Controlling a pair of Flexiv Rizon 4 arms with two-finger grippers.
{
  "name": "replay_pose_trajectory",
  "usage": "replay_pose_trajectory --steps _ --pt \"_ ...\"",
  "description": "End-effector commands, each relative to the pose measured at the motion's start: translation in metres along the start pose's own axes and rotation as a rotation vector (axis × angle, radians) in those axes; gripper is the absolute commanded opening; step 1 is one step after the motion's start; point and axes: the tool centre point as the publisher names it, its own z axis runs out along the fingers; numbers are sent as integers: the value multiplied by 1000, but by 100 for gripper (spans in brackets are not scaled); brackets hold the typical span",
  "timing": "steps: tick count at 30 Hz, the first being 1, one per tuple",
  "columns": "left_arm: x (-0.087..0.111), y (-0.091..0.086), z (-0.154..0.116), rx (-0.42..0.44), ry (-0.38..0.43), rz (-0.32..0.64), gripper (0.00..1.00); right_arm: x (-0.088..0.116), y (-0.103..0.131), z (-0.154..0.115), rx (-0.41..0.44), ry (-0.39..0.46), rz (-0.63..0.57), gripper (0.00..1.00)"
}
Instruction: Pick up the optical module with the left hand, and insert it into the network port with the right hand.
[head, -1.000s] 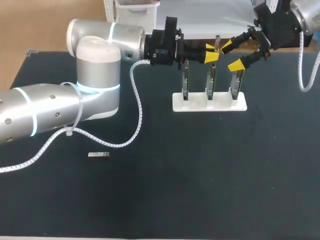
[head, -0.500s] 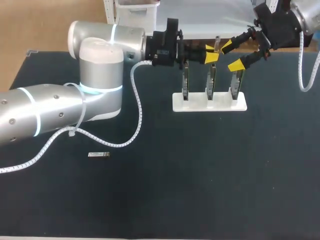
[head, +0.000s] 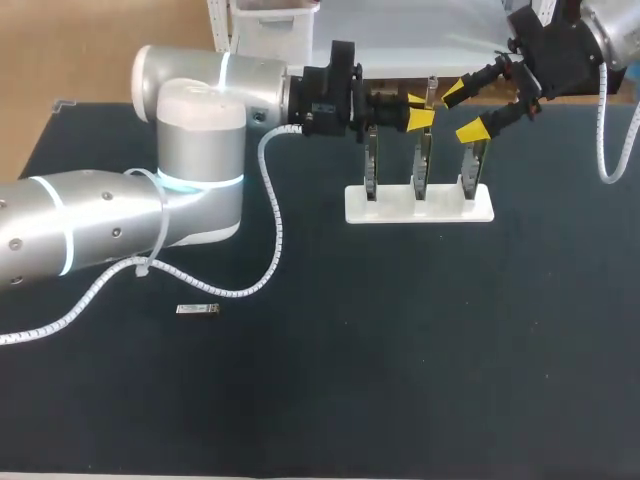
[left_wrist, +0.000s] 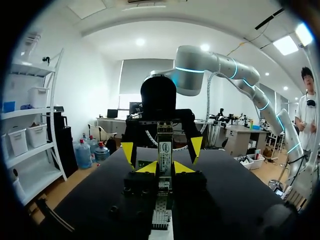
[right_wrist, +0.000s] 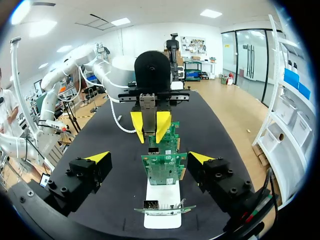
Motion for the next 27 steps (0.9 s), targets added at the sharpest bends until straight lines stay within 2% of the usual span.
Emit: replay_pose_trajectory --steps 1,27 --pt "0 -5 1 -12 2 -3 0 0 2 0 5 1 -1 100" --pt "5 -4 5 -9 8 -17 0 0 2 0 5 1 -1 100"
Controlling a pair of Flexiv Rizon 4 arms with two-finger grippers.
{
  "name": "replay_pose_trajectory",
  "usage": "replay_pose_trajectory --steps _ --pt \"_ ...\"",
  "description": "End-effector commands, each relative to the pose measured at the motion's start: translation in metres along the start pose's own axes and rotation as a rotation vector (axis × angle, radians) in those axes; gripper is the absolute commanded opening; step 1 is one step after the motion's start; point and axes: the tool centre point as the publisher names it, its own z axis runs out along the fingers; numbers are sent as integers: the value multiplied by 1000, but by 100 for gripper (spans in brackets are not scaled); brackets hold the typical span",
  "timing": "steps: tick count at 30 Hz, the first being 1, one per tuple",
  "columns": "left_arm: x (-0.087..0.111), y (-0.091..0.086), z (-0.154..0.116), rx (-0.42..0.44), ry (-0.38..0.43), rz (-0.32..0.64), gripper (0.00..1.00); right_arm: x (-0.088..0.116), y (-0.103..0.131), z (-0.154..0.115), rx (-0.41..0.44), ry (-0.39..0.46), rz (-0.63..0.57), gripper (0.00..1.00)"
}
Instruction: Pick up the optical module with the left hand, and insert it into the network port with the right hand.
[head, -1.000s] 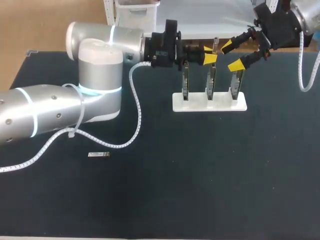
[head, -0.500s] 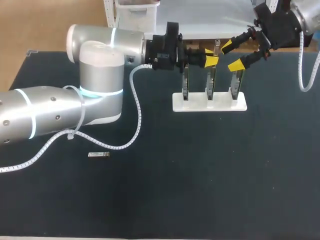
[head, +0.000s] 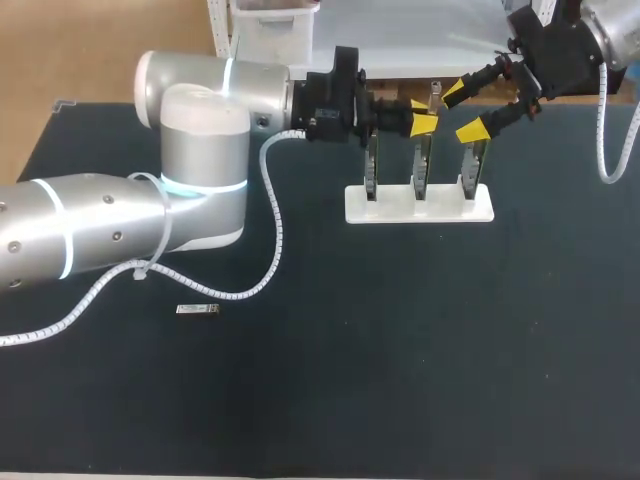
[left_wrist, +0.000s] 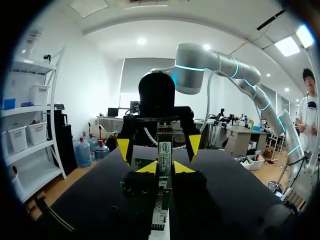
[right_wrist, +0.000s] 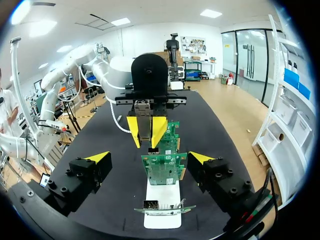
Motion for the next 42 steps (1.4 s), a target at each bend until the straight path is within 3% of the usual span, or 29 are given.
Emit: replay_pose_trajectory --steps 1,12,18,25,42 --pt "1 0 2 -2 7 -5 0 0 2 0 5 1 -1 100" --pt "2 0 2 0 7 -7 0 0 2 0 5 1 -1 100" --pt "2 0 2 0 7 -7 0 -16 5 -8 64 -3 -21 100" --pt "2 0 2 0 7 -7 0 -28 10 -13 71 -45 -13 100" --pt "2 0 2 0 7 -7 0 -45 19 1 86 -32 -29 100"
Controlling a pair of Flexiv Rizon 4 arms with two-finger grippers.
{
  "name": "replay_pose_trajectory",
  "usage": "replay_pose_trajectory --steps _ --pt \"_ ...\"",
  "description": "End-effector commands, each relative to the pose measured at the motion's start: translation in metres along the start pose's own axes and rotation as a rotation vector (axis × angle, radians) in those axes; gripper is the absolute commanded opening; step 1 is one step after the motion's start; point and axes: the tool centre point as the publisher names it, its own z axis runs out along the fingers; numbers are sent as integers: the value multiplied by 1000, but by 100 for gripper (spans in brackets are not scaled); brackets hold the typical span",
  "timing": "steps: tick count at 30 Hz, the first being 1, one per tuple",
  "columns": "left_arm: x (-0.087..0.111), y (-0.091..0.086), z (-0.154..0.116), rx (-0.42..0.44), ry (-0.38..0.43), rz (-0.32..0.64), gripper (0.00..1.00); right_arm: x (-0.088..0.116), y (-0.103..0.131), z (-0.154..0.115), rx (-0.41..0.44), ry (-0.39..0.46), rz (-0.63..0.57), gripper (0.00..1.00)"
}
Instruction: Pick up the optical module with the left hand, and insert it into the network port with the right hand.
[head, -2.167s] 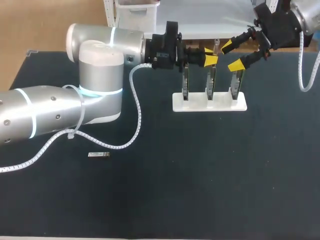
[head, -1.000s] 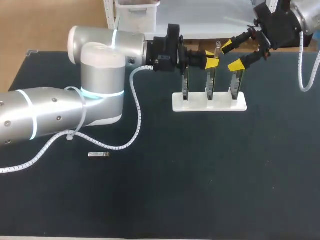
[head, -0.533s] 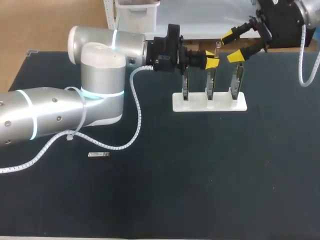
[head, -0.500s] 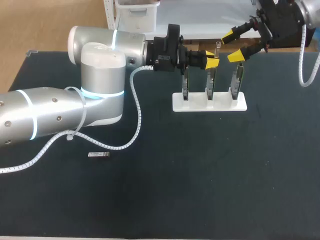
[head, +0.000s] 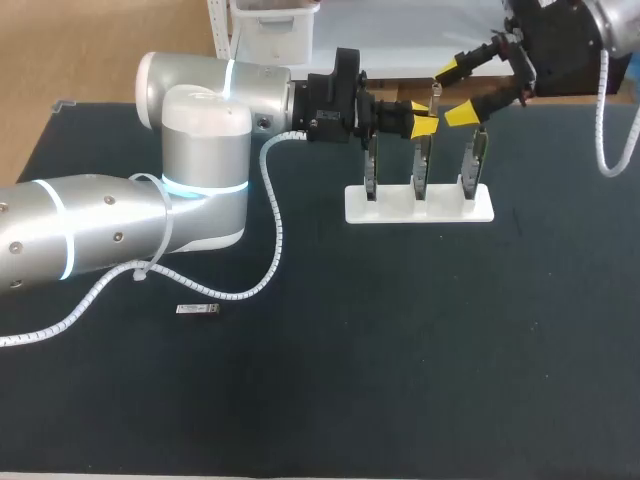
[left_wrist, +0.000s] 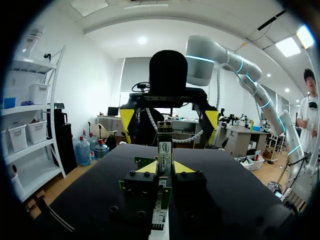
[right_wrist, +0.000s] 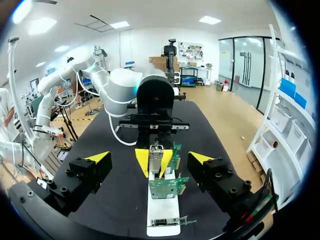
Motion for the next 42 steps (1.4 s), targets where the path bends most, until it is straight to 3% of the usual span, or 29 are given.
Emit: replay_pose_trajectory --steps 1,24,27,42 --pt "0 1 1 0 3 -1 0 -2 6 2 26 1 -2 100" --pt "0 1 1 0 3 -1 0 -11 0 6 23 3 -2 100" --pt "0 1 1 0 3 -1 0 -11 0 6 27 3 -3 2" --pt "0 1 1 0 3 -1 0 -9 -3 6 26 6 1 0"
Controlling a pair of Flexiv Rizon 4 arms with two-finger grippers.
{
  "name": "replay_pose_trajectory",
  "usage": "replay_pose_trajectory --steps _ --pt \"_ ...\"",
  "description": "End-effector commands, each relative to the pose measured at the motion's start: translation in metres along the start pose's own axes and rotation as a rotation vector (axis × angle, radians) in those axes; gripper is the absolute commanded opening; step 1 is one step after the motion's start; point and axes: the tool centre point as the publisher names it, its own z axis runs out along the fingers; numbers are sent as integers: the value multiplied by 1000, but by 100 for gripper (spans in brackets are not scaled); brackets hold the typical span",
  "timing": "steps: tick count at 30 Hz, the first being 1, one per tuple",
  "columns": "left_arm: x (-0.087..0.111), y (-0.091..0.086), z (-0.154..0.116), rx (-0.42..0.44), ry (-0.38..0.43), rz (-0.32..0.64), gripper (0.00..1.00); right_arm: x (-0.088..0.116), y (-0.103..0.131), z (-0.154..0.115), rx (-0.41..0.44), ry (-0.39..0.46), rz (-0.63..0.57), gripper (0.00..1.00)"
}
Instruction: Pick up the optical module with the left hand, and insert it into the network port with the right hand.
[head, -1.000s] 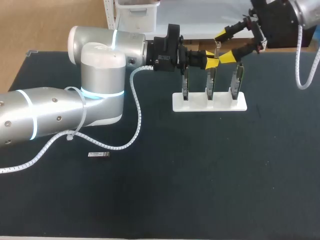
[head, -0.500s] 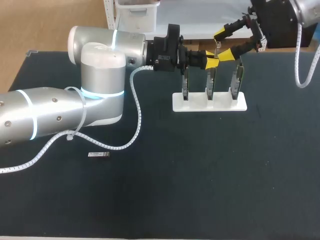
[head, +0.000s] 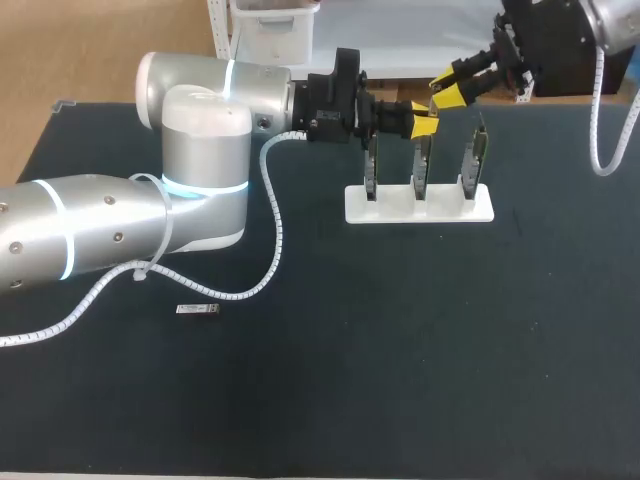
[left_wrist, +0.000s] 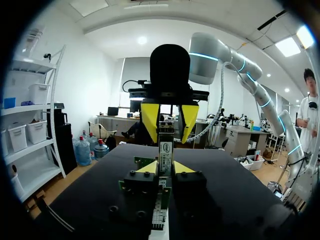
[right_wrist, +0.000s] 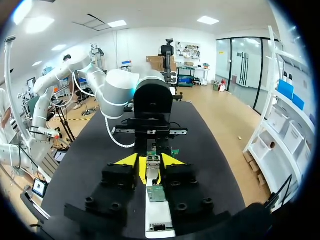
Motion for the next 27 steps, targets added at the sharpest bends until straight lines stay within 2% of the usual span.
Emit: replay_pose_trajectory --steps 1,10,11,12,20,27 --pt "0 1 0 -1 3 -2 0 0 -1 2 -3 2 2 0" --pt "0 1 0 -1 3 -2 0 1 -1 3 -6 11 6 0" --pt "0 1 0 -1 3 -2 14 1 -1 3 -7 12 5 0" --pt "0 1 0 -1 3 -2 100 1 -1 3 -7 13 4 0" --pt "0 1 0 -1 3 -2 100 0 -2 3 -5 12 -1 0" --pt "-5 -2 -11 -15 49 42 100 -1 -2 4 -8 10 -6 0"
